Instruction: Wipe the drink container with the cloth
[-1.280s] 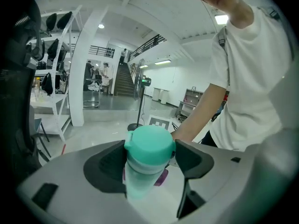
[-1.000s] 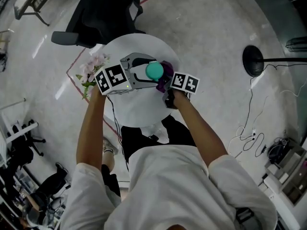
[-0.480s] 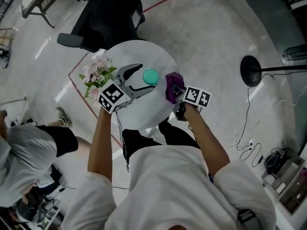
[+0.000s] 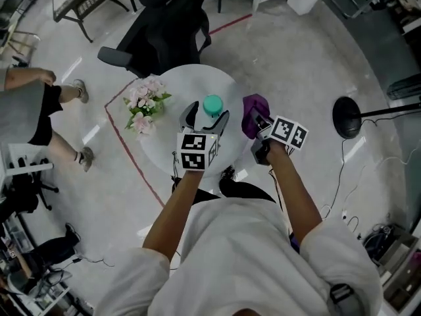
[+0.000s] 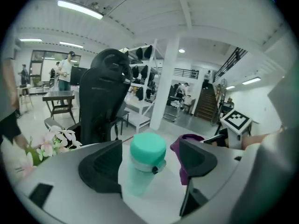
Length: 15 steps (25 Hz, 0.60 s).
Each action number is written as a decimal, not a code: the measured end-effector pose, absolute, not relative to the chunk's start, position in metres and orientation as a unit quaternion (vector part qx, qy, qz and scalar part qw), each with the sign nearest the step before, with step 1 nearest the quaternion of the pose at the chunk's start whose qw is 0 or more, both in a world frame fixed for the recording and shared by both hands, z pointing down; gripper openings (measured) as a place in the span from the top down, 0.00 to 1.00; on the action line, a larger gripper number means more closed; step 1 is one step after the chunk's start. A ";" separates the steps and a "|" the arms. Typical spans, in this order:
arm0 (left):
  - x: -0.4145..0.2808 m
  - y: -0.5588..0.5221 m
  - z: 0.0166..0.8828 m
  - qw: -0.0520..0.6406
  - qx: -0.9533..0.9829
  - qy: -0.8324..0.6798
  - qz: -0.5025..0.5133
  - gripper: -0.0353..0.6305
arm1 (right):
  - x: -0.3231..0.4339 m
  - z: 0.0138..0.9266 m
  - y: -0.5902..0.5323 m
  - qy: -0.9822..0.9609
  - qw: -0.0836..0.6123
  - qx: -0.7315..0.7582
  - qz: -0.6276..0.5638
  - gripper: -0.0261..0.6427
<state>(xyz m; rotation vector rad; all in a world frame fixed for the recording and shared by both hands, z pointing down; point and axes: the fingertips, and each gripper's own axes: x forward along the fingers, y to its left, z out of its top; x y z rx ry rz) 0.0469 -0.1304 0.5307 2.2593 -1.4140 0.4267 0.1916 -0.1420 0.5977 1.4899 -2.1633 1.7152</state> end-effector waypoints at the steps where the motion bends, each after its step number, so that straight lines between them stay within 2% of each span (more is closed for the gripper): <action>1: 0.049 -0.132 0.530 0.227 0.807 -0.522 0.158 0.36 | 0.190 0.592 -0.141 -0.694 0.003 0.473 0.543 0.82; 6: 0.055 -0.140 0.542 0.239 0.764 -0.565 0.201 0.36 | 0.180 0.576 -0.130 -0.705 0.009 0.467 0.533 0.82; 8: 0.053 -0.141 0.547 0.234 0.751 -0.580 0.212 0.40 | 0.176 0.571 -0.127 -0.708 0.006 0.463 0.534 0.82; 11: 0.050 -0.142 0.549 0.213 0.746 -0.591 0.221 0.52 | 0.173 0.569 -0.123 -0.710 0.006 0.459 0.534 0.82; 15: 0.052 -0.141 0.549 0.200 0.774 -0.557 0.225 0.52 | 0.172 0.566 -0.124 -0.714 0.003 0.454 0.533 0.82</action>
